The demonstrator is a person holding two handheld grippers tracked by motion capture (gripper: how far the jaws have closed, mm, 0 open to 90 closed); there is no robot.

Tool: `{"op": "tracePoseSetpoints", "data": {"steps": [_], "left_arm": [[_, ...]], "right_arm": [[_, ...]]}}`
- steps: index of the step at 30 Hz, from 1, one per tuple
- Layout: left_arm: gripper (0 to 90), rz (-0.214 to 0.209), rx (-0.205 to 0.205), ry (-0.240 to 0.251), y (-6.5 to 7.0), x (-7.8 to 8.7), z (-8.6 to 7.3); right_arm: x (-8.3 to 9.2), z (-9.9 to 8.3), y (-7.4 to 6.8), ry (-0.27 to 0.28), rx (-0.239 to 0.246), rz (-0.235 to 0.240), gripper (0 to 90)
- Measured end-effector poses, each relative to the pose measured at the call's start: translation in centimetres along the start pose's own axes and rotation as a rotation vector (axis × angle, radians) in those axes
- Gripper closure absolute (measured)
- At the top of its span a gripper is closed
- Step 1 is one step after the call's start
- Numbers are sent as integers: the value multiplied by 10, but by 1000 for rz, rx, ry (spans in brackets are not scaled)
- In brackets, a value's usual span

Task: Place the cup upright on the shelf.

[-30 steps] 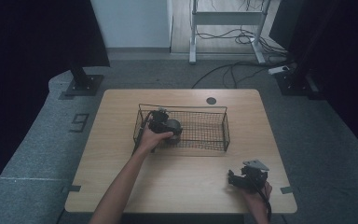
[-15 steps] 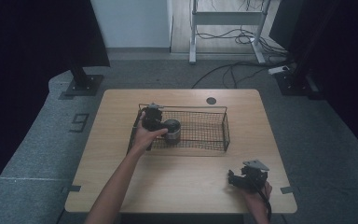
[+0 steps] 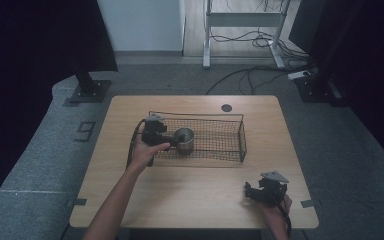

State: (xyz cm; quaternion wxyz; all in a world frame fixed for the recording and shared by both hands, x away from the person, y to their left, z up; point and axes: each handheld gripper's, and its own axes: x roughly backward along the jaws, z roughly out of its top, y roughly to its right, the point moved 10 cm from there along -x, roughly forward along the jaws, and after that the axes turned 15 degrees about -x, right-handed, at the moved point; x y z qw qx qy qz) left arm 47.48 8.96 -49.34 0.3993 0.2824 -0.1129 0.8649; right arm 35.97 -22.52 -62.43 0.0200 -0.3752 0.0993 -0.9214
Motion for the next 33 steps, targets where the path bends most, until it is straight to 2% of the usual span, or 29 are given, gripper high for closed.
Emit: {"op": "tracePoseSetpoints", "data": {"steps": [6, 10, 14, 19, 27, 28, 30, 33], "left_arm": [[85, -11, -30, -1, 10, 16, -13], [83, -18, -29, 9, 18, 26, -24], [79, -18, -28, 5, 28, 32, -41], [79, -5, -48, -18, 40, 37, -66], [81, -3, -34, -28, 56, 38, -106], [83, -5, -21, -27, 58, 38, -111], [92, -36, 13, -19, 65, 37, -120], [96, -18, 2, -50, 68, 32, -134]], "right_arm": [[0, 0, 0, 1, -2, 1, 65], [0, 0, 0, 1, -4, 0, 65], [0, 0, 0, 0, -3, 0, 66], [0, 0, 0, 1, -4, 0, 67], [0, 0, 0, 2, -6, -1, 70], [0, 0, 0, 3, -6, -1, 70], [0, 0, 0, 4, -6, -2, 72], [0, 0, 0, 5, -7, -3, 73]]}}
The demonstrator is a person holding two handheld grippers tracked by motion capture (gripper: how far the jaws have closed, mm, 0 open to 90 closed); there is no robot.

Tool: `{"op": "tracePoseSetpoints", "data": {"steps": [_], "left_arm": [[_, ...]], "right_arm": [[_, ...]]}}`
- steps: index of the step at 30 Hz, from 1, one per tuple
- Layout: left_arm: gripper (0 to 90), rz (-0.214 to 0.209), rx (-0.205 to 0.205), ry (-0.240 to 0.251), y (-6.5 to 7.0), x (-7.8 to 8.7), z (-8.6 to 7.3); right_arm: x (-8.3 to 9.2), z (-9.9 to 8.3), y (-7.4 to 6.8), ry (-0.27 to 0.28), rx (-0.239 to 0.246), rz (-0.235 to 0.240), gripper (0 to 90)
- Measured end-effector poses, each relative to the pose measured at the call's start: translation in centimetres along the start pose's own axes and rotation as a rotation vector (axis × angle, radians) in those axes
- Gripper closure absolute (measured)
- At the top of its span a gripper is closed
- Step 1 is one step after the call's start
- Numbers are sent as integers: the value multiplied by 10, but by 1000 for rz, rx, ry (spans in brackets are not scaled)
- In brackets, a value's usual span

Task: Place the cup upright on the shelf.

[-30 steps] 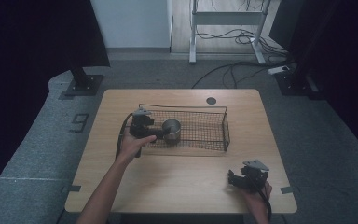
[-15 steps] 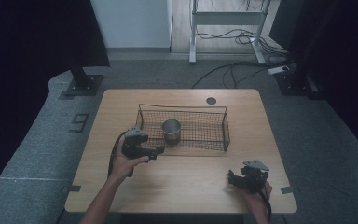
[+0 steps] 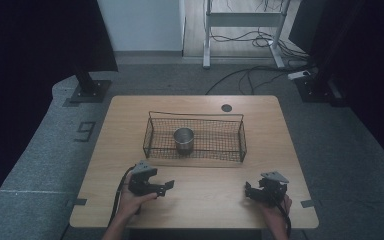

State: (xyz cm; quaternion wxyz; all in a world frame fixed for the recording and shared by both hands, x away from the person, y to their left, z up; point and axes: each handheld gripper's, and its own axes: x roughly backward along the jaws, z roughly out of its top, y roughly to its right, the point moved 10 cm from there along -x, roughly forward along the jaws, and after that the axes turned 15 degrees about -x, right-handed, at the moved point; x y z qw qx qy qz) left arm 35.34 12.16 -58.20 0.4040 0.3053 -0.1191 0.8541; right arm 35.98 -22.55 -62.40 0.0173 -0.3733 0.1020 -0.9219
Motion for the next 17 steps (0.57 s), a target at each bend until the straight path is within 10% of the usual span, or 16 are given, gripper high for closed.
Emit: {"op": "tracePoseSetpoints", "data": {"steps": [17], "left_arm": [[104, 36, 12, -24, -3, -2, -19]], "right_arm": [[0, 0, 0, 0, -1, 0, 75]]}}
